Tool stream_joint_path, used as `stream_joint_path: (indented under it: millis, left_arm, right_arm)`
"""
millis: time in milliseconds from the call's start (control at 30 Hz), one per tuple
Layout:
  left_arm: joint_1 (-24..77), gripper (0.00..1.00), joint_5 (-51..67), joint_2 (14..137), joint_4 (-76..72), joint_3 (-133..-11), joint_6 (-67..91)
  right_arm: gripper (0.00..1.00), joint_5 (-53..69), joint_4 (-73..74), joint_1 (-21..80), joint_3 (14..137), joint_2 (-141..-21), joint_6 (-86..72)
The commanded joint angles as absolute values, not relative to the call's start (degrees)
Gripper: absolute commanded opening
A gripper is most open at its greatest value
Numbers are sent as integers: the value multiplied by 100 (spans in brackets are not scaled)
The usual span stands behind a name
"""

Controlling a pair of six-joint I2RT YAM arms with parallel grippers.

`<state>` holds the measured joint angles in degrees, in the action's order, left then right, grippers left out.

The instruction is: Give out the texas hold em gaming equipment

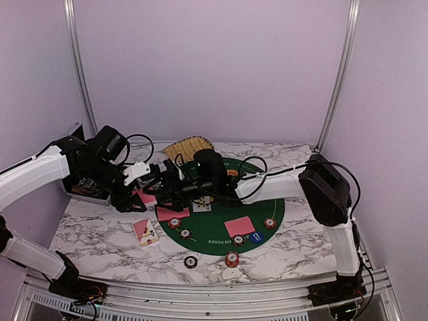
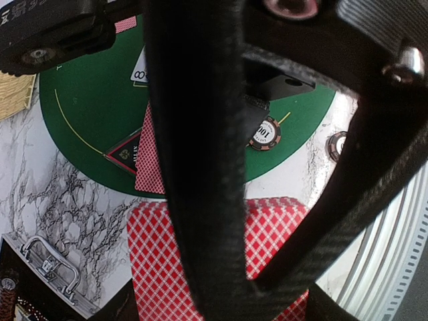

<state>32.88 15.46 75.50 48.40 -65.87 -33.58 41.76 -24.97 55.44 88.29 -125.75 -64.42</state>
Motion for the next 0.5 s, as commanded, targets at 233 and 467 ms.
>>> stream_joint_path:
  millis: [233,467]
  left_arm:
    - [3248,0,1706,7550,4959,-6864,-3343]
    - [3252,0,1706,7556,4963,-6846,-3362]
  right_arm:
    - [93,4367,-2679,5739,9622,-13124,-6742]
    - [89,4443,-2727,5748,9920,-13390,-6961]
